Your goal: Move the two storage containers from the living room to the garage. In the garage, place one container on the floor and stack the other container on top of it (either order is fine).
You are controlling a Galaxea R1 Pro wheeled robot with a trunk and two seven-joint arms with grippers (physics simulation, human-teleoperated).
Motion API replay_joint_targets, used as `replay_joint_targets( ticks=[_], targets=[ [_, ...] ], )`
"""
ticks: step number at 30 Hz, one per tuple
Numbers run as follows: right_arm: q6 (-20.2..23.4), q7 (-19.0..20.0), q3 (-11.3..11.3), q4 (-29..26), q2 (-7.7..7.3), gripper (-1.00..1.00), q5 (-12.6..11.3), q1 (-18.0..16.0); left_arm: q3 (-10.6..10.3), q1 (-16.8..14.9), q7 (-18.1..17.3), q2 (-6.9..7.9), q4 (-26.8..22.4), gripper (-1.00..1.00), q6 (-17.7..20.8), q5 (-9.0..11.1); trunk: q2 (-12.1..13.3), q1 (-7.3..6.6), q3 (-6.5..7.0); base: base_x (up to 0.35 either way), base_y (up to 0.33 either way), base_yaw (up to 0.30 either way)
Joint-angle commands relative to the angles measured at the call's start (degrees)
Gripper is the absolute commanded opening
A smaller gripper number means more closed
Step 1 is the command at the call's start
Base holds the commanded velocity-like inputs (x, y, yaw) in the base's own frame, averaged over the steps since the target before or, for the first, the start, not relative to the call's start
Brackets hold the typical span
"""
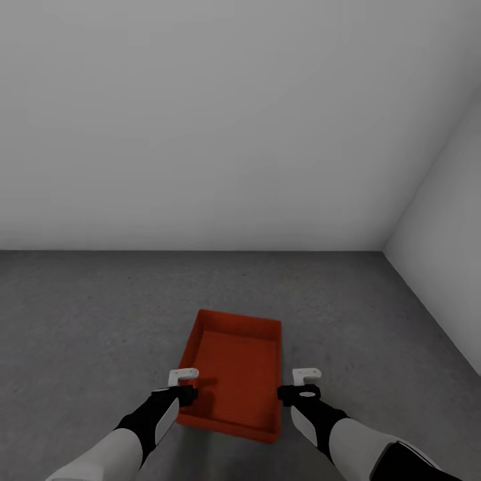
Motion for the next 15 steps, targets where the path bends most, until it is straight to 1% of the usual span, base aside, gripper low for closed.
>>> replay_joint_targets(
  ticks=[1,15],
  targets=[
    [0.2,-0.3,0.5,-0.1,-0.01,1.00,-0.4,0.0,-0.1,0.0,0.3,0.00,-0.1,1.00,0.3,0.6,0.4,-0.23,0.14,0.000,0.000,0.000],
    [0.2,-0.4,0.5,-0.1,-0.16,1.00,-0.4,0.0,-0.1,0.0,0.3,-0.09,0.0,1.00,0.3,0.7,6.0,-3.31,2.66,0.000,0.000,0.000]
  ],
)
